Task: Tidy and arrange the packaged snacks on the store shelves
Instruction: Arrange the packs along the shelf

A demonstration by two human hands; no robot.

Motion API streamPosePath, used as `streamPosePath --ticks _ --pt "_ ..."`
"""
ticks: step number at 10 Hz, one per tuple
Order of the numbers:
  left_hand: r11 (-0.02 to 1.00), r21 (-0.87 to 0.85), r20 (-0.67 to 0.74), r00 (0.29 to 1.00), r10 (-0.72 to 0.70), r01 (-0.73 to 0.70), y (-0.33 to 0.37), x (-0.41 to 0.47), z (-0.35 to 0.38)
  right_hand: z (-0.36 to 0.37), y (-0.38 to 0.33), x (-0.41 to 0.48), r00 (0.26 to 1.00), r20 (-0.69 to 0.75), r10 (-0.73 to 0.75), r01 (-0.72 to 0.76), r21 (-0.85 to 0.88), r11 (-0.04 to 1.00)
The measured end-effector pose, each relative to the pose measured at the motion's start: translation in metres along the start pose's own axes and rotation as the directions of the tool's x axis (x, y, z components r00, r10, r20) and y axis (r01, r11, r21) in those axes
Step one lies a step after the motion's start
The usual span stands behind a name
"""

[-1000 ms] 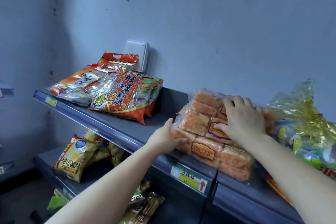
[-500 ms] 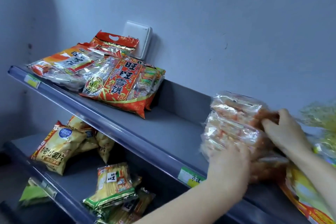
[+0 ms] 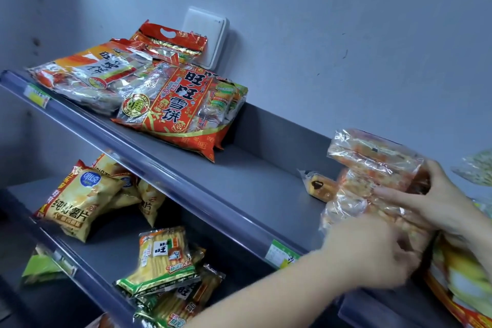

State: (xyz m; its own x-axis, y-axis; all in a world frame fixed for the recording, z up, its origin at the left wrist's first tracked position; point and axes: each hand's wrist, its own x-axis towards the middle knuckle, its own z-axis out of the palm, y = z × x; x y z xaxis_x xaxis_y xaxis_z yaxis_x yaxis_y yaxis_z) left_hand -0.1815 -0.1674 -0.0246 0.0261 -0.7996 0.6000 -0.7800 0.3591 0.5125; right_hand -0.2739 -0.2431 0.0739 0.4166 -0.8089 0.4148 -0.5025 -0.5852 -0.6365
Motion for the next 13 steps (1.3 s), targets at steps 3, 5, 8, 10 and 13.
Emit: streamPosePath --ticks 3,5,8,10,13 --pt "0.84 0.07 -0.201 0.832 -0.517 0.538 -0.087 0.062 -0.072 -0.002 0.014 0.01 0.999 0.001 -0.037 0.037 -0.036 0.999" --pt "0.821 0.378 0.115 0.858 -0.5 0.428 -0.119 0.098 -0.038 -0.001 0.018 0.012 0.996 0.012 -0.086 0.086 -0.016 0.996" --pt "0.75 -0.04 -0.198 0.731 -0.654 0.66 -0.129 0.096 -0.05 0.001 0.026 0.017 0.996 0.009 -0.093 0.094 -0.029 0.995" --pt "0.631 -0.626 -0.399 0.507 -0.764 0.458 -0.124 0.066 -0.079 0.003 0.025 0.016 0.994 -0.018 -0.112 0.11 -0.058 0.992" --pt "0.867 -0.411 -0.74 0.453 -0.498 0.282 -0.04 0.01 -0.118 0.004 0.016 0.001 0.991 -0.058 -0.12 0.098 -0.292 0.951"
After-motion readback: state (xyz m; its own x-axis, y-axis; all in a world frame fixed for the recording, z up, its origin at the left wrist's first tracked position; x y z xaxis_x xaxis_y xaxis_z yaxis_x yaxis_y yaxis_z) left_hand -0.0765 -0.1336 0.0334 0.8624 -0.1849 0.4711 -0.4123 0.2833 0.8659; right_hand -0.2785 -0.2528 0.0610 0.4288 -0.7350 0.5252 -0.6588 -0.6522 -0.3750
